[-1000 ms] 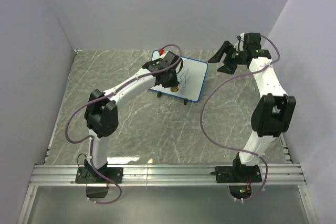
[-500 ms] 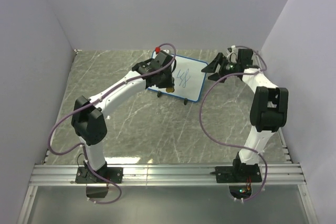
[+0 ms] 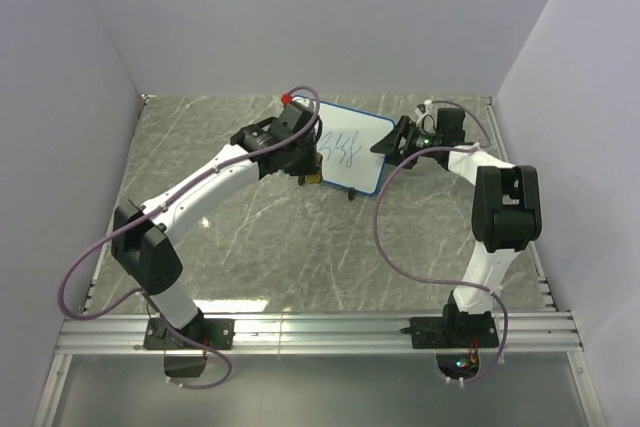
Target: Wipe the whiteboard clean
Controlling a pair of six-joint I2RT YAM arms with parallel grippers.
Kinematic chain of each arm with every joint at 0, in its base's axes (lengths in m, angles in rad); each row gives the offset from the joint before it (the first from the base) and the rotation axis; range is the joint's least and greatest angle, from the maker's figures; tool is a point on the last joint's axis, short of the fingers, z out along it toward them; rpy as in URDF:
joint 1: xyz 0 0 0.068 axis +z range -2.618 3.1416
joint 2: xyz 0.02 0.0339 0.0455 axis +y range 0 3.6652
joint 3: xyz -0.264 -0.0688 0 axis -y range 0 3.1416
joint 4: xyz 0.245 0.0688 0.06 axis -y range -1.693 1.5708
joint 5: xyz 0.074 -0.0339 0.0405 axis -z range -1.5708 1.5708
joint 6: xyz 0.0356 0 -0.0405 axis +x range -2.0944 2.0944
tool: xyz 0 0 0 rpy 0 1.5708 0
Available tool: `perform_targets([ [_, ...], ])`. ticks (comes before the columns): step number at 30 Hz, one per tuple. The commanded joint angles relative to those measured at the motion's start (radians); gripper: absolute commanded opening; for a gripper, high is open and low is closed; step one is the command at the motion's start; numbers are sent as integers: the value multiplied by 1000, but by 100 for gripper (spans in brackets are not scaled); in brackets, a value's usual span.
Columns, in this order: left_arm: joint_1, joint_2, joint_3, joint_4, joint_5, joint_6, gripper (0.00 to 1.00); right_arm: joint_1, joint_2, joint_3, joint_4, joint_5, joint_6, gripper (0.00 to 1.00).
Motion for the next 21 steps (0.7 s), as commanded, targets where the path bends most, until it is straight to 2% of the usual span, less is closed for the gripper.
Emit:
perform_targets([
  [1, -8, -69, -15, -7, -18, -15, 0, 27, -18, -34, 99, -6, 0, 72],
  [6, -8, -101, -50, -2, -23, -17, 0, 49, -41, -91, 134, 18, 30, 59],
  [9, -8, -120, -73, 6, -30, -12, 0, 79, -47, -100, 130, 26, 28, 44],
  [12, -8, -131, -101, 26, -35, -2, 0, 107, -64, -117, 121, 37, 25, 36],
  [15, -8, -121, -125, 67, -40, 15, 0, 144, -89, -141, 90, 60, 7, 32],
  [21, -11, -23, -144, 202, 52, 109, 0, 179, -115, -207, 64, 101, -7, 24],
])
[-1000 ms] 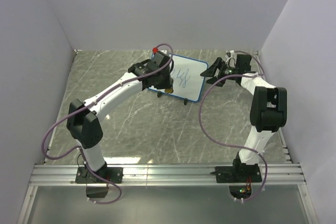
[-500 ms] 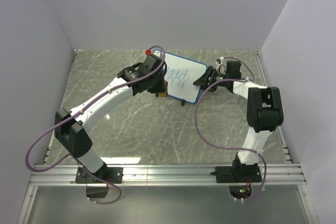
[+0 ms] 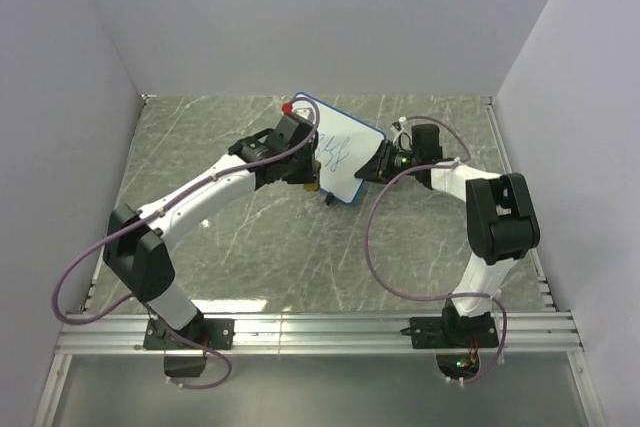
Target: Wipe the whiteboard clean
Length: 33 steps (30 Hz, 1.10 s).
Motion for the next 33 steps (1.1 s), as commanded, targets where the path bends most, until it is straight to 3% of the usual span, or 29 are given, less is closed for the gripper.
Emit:
perform_targets([
  [1, -8, 65, 7, 135, 46, 65, 0, 21, -30, -31, -44, 21, -27, 24],
  [5, -8, 146, -8, 210, 44, 65, 0, 41, -21, -25, -117, 73, -70, 19],
  [10, -10, 206, -54, 324, 70, 56, 0, 54, -22, -45, -165, 121, -95, 0],
  [25, -1, 365, -40, 545, 101, 84, 0, 118, 28, 53, -303, 141, -111, 0],
  [33, 139, 417, -54, 589, 106, 50, 0, 136, 40, 116, -386, 127, -159, 0],
])
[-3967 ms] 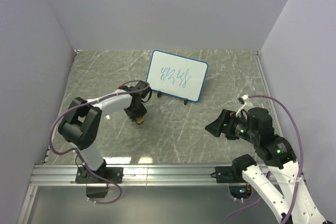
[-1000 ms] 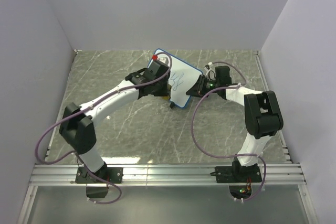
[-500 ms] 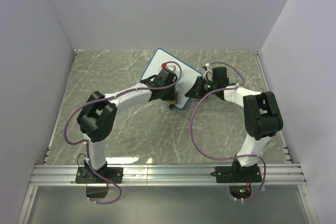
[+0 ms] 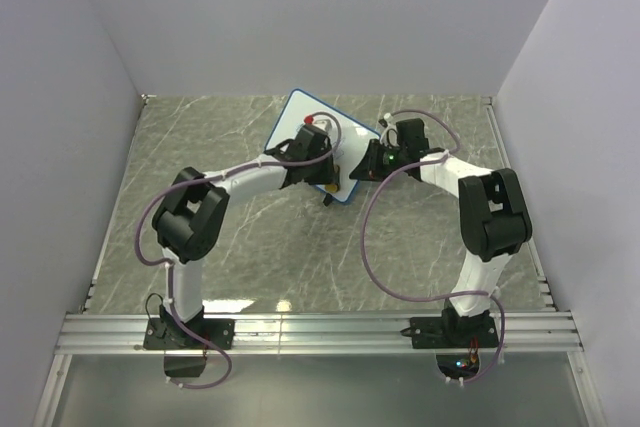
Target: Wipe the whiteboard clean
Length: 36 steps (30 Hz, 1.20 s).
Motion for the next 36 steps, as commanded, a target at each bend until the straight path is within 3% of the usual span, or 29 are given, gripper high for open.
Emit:
perform_targets([
  [1, 111, 66, 12, 103, -34, -13, 0, 61, 16, 11, -208, -32, -9, 0],
  [8, 228, 112, 68, 80, -21, 0, 0, 64, 8, -39, -225, -38, -45, 0],
  [17, 251, 185, 174, 27, 20, 20, 0, 64, -6, -70, -220, -38, -51, 0],
  [22, 171, 164, 156, 24, 42, 30, 0, 62, -1, -52, -213, -39, -36, 0],
  [28, 3, 130, 109, 21, 77, 39, 0, 61, -1, -47, -194, -45, -19, 0],
  [36, -45, 121, 144, -12, 138, 30, 0, 64, -21, -64, -197, -36, -17, 0],
])
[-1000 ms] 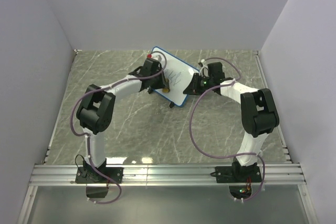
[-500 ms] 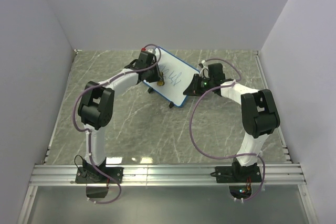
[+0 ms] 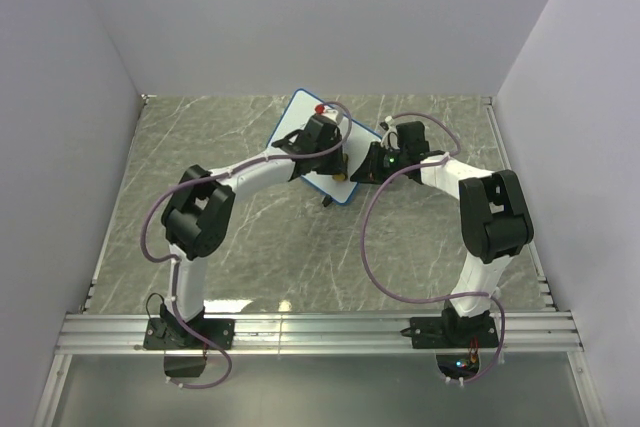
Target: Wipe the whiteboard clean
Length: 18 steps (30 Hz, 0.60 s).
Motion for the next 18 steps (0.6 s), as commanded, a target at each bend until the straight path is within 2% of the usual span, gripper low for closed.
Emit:
perform_targets([
  [1, -45, 61, -1, 24, 132, -19, 0, 53, -17, -40, -207, -54, -30, 0],
  [4, -30, 76, 37, -9, 78, 3, 0, 55, -27, -32, -219, -48, -38, 0],
  [13, 226, 109, 47, -37, 60, 10, 0, 53, -43, -29, -233, -40, -45, 0],
  [18, 304, 155, 111, -66, 44, 46, 0, 55, -34, -27, -235, -42, -47, 0],
])
